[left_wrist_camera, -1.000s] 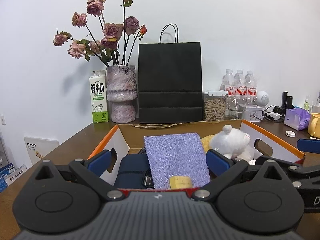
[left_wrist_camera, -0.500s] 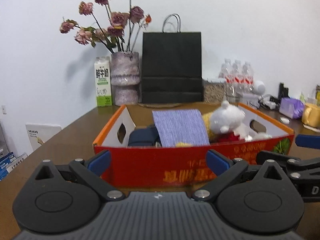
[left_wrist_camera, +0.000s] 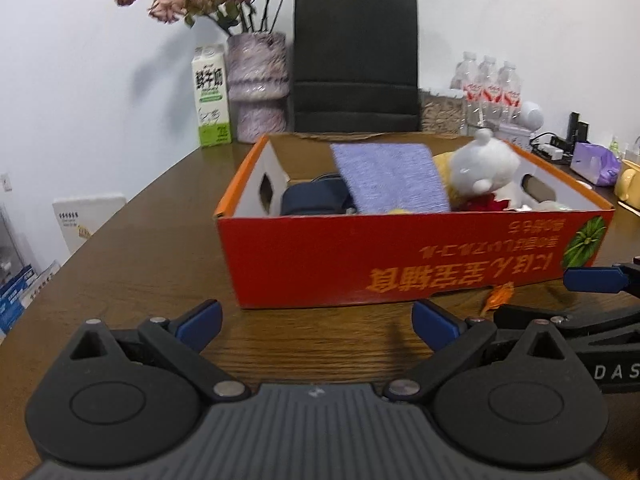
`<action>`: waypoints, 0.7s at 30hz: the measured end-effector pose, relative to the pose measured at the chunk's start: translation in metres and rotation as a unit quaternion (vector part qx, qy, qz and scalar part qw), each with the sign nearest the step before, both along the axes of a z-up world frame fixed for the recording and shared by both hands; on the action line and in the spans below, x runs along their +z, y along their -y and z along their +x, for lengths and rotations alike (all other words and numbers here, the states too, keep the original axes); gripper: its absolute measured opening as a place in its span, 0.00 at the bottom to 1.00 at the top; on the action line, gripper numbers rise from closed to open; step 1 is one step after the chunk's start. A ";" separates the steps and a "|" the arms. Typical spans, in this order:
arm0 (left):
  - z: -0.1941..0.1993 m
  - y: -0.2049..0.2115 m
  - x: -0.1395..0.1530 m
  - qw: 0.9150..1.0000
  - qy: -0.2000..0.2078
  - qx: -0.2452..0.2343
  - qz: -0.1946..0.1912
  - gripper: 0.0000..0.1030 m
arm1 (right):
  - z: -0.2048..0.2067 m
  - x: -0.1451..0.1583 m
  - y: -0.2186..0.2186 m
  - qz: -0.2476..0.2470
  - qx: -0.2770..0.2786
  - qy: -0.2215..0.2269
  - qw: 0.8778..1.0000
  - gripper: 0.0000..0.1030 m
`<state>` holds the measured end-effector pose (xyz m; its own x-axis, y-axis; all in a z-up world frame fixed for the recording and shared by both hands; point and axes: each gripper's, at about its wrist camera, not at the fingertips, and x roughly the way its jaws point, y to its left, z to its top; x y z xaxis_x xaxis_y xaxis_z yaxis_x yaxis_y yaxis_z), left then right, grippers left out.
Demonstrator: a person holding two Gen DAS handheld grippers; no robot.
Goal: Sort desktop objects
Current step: 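Move both open tools back toward the orange dried flower on the table, then grasp the orange dried flower with the right tool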
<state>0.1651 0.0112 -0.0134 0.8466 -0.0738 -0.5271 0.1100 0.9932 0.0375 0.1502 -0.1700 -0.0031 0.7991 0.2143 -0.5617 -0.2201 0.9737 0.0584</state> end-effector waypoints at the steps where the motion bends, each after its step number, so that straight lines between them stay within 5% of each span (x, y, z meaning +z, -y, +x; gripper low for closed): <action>1: 0.002 -0.003 0.000 1.000 -0.003 0.005 0.000 1.00 | 0.003 -0.001 -0.002 -0.001 0.001 -0.003 1.000 0.84; 5: 0.007 -0.013 -0.002 1.000 -0.015 0.009 -0.016 1.00 | 0.017 -0.005 -0.014 -0.011 0.001 -0.023 1.000 0.65; 10: 0.010 -0.015 -0.004 0.999 -0.030 0.004 -0.022 1.00 | 0.018 -0.006 -0.025 -0.025 -0.007 -0.021 0.999 0.61; 12: 0.010 -0.014 -0.005 0.999 -0.033 0.003 -0.021 1.00 | 0.017 -0.005 -0.026 -0.027 -0.006 -0.018 0.999 0.41; 15: 0.009 -0.015 -0.005 0.999 -0.035 0.004 -0.023 1.00 | 0.016 -0.004 -0.024 -0.019 -0.007 -0.017 1.000 0.34; 18: 0.011 -0.015 -0.006 0.999 -0.038 0.006 -0.023 1.00 | 0.015 -0.003 -0.020 -0.007 -0.008 -0.012 1.000 0.15; 21: 0.010 -0.015 -0.005 0.999 -0.036 0.009 -0.022 1.00 | 0.012 -0.002 -0.019 -0.005 -0.003 -0.009 1.000 0.15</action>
